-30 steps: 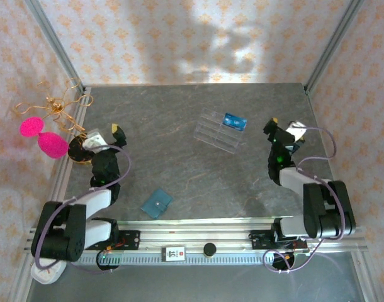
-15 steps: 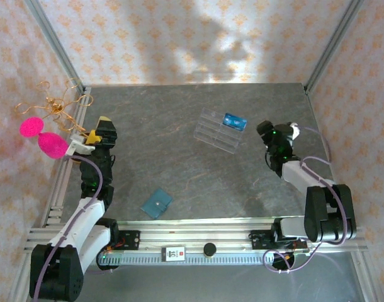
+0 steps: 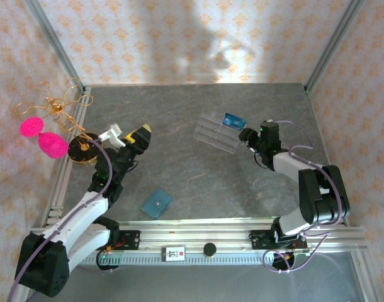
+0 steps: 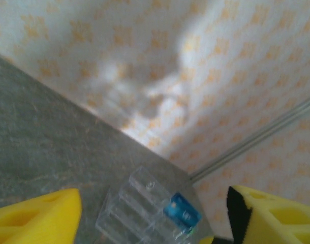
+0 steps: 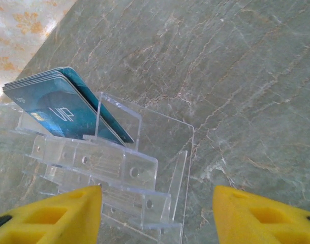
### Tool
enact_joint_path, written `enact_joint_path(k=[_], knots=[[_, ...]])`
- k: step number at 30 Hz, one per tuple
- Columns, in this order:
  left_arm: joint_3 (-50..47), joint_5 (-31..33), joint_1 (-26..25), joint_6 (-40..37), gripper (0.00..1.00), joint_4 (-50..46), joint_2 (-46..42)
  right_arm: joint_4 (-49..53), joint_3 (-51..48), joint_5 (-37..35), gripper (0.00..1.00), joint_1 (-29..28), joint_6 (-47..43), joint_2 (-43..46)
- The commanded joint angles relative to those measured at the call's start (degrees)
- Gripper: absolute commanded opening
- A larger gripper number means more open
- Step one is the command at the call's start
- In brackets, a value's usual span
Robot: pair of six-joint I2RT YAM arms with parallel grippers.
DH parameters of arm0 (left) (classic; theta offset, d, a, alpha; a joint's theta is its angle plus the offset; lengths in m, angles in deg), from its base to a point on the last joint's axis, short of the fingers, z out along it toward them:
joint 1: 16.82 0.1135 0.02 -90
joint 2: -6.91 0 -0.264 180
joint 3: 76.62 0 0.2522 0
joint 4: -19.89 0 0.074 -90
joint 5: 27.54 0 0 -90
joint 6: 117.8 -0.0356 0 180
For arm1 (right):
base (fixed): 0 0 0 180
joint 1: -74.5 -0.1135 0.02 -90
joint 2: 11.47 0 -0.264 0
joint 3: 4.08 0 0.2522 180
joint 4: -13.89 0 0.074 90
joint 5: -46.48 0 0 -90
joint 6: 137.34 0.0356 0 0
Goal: Take the credit cards out of the card holder
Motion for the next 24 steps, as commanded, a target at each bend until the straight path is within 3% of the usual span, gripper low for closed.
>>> enact_joint_path(k=[1, 7, 13, 24], knots=[[-0.3, -2.7, -1.6, -2.3, 0.83, -2.2, -0.1, 1.4, 2.8, 1.3, 0.56, -0.6, -2.6, -3.0], [-1.6, -2.6, -2.2, -2.6, 0.84, -3.0, -1.1, 1.5, 5.1, 2.6, 0.47, -0.8, -3.7, -7.5], [-1.0, -3.4, -2.4, -3.7, 0.84, -5.1, -1.3, 3.8, 7.4, 3.6, 0.44, -1.3, -5.6, -10.5], [0.2, -5.5, -3.3, -3.9, 0.86, -6.0, -2.9, 2.1, 4.0, 5.1, 0.57, -1.7, -6.6, -2.0]])
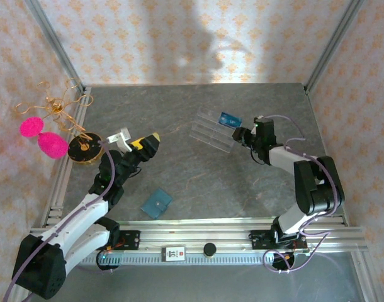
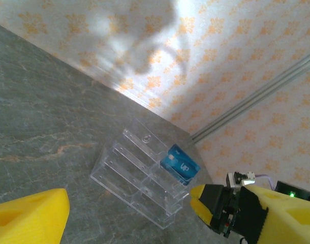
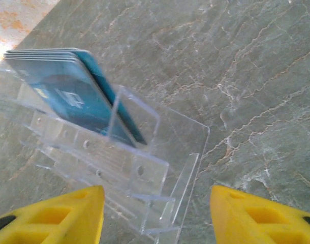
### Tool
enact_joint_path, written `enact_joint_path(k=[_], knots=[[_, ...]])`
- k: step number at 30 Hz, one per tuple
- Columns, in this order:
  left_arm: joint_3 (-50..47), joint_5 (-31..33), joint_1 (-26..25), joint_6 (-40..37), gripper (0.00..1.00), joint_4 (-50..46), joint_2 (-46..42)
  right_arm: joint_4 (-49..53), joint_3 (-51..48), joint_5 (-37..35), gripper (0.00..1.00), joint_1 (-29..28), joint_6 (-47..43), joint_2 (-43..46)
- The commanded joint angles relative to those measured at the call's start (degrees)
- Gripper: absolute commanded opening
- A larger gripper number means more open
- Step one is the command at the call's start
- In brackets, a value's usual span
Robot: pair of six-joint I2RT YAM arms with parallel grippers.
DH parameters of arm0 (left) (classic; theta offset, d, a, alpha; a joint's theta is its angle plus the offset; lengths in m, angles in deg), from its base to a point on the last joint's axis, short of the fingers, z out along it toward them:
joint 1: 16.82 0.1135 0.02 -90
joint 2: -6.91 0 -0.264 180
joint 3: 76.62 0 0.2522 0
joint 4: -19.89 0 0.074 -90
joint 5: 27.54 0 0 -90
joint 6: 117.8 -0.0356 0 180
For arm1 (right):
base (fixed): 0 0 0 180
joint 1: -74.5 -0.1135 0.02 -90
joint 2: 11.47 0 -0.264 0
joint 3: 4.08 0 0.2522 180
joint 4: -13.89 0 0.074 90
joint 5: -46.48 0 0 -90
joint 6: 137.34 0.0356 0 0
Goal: Take the credit cards out of the card holder
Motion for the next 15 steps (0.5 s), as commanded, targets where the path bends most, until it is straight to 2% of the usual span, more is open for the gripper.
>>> enact_joint_path(k=[1, 8, 15], knots=[[1.0, -1.2, -0.8, -1.3, 0.87, -0.7, -1.1, 0.5, -0.5, 0.6, 0.58, -0.4, 0.3, 1.7], [0.6, -1.9, -1.0, -1.3, 0.86, -0.5, -0.7, 0.7, 1.4, 1.3, 0.54, -1.7, -0.5, -2.5], [1.2, -2.4, -1.0, -2.2, 0.83, -2.0, -1.1, 2.9, 4.8, -0.7, 0.45, -2.2, -0.7, -6.8]])
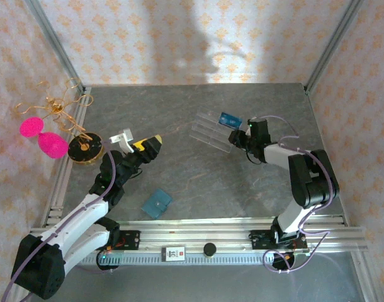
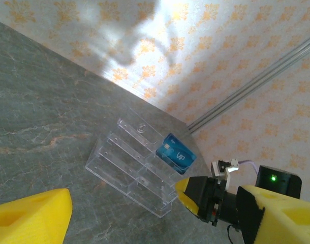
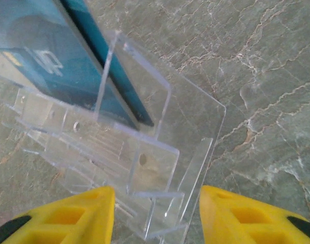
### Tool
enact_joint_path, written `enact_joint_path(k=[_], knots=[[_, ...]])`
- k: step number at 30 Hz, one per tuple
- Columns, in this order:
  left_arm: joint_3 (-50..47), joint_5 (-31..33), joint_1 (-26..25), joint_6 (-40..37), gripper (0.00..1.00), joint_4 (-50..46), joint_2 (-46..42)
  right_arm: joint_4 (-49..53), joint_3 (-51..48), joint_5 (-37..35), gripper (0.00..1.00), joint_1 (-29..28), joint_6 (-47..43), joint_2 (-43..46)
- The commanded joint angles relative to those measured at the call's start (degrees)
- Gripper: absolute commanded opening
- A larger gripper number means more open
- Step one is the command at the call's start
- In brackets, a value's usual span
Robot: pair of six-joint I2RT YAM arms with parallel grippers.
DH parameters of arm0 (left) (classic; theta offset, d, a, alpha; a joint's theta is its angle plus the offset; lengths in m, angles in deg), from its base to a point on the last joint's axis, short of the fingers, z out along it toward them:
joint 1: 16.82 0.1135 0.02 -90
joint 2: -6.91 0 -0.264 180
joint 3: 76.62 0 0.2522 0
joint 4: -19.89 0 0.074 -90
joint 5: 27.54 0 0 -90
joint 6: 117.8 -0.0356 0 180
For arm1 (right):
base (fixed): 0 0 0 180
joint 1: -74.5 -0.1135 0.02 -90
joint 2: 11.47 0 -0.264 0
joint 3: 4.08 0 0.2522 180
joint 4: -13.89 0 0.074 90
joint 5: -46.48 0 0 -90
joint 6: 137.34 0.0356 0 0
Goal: Take the credit cards out of the card holder
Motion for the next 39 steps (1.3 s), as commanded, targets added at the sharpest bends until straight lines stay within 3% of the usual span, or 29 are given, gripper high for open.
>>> enact_joint_path(k=[1, 7, 11, 18, 31, 35, 39], knots=[[1.2, -1.2, -0.2, -1.6, 0.83, -1.2, -1.1, 1.9, 2.5, -1.7, 0.44, -0.1, -0.6, -1.8], [1.2, -1.5, -0.2, -1.8, 0.83, -1.7, -1.3, 4.9, 4.6, -1.0, 0.3, -0.1, -3.1, -5.3], [1.2, -1.7, -0.2, -2.5, 0.83, -3.1, -1.7, 8.7, 6.5, 2.5, 0.26, -0.2, -7.8, -6.8], [0.0, -1.7, -0.2, -2.7, 0.83, -6.0, -3.5, 11.7, 7.0, 3.4, 0.24, -4.8, -11.2, -6.6], [-4.7, -0.5, -0.2, -0.6, 0.84, -12.0, -10.1, 12.2, 4.3, 0.8, 0.23, -11.2, -8.4, -4.4], [-5.3, 0.1, -0.2, -0.3, 0.85, -13.7, -11.9, 11.7, 2.6, -1.6, 0.29, -12.3, -6.9, -2.2], [-5.8, -0.1, -0.2, 0.5, 0.87, -14.3, -12.6, 11.7, 3.4, -2.2, 0.47, -13.0, -6.5, -1.7]])
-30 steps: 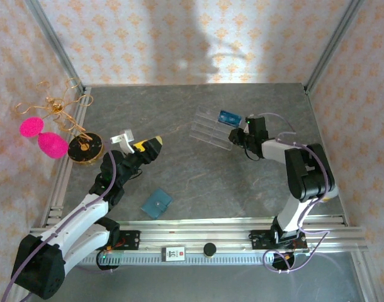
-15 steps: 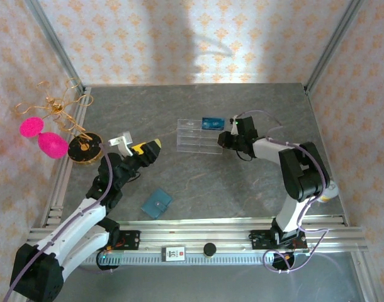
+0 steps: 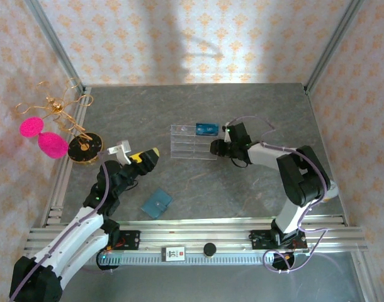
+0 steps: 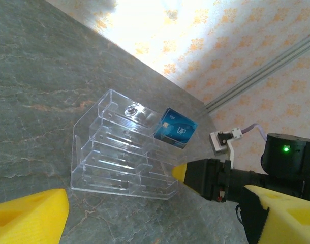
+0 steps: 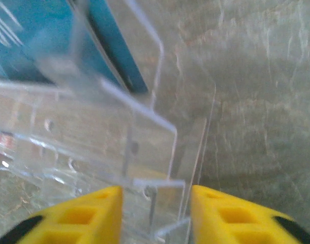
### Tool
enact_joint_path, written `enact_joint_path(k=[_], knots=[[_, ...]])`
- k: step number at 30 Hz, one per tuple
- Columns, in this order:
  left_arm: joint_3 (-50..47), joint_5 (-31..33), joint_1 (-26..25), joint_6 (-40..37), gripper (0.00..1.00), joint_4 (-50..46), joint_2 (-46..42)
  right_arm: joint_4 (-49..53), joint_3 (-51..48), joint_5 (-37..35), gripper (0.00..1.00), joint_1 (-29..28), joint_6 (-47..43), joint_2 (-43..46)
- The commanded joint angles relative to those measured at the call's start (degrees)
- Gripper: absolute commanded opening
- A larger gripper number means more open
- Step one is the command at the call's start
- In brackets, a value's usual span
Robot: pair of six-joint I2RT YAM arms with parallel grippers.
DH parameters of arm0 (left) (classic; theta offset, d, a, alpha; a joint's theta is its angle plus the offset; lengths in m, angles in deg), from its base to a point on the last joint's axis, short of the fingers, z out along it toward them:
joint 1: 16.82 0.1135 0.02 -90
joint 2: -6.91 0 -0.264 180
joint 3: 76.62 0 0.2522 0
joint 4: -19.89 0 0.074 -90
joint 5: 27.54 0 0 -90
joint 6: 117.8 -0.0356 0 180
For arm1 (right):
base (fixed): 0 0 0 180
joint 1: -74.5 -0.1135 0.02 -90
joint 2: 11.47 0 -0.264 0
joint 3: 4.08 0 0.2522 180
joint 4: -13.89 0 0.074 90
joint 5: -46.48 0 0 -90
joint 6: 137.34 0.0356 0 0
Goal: Take the credit cards out of the card holder
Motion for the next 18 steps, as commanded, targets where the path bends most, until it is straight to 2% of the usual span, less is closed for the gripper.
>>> enact_joint_path(k=[1, 4, 8, 10, 13, 18], knots=[[-0.4, -0.3, -0.2, 1.1, 0.87, -2.0, -0.9, 3.4, -0.3, -2.7, 0.51, -0.7, 0.8, 1.3], [0.7, 0.2, -0.5, 1.7, 0.87, -6.5, -2.2, 3.8, -0.3, -4.3, 0.57, -1.2, 1.5, 4.5], [1.4, 4.5, -2.5, 4.1, 0.86, -16.9, -5.9, 4.9, -3.1, -8.6, 0.62, -3.1, 3.1, 11.2], [1.1, 7.7, -5.1, 6.2, 0.82, -22.2, -8.5, 5.1, -5.4, -10.0, 0.63, -5.4, 3.5, 14.9], [1.1, 14.1, -10.2, 10.7, 0.75, -32.1, -11.2, 4.7, -7.9, -8.2, 0.62, -10.2, 4.1, 18.0], [1.7, 20.2, -18.8, 17.1, 0.65, -42.1, -11.0, 5.2, -8.8, -6.8, 0.58, -20.1, 4.9, 15.7]])
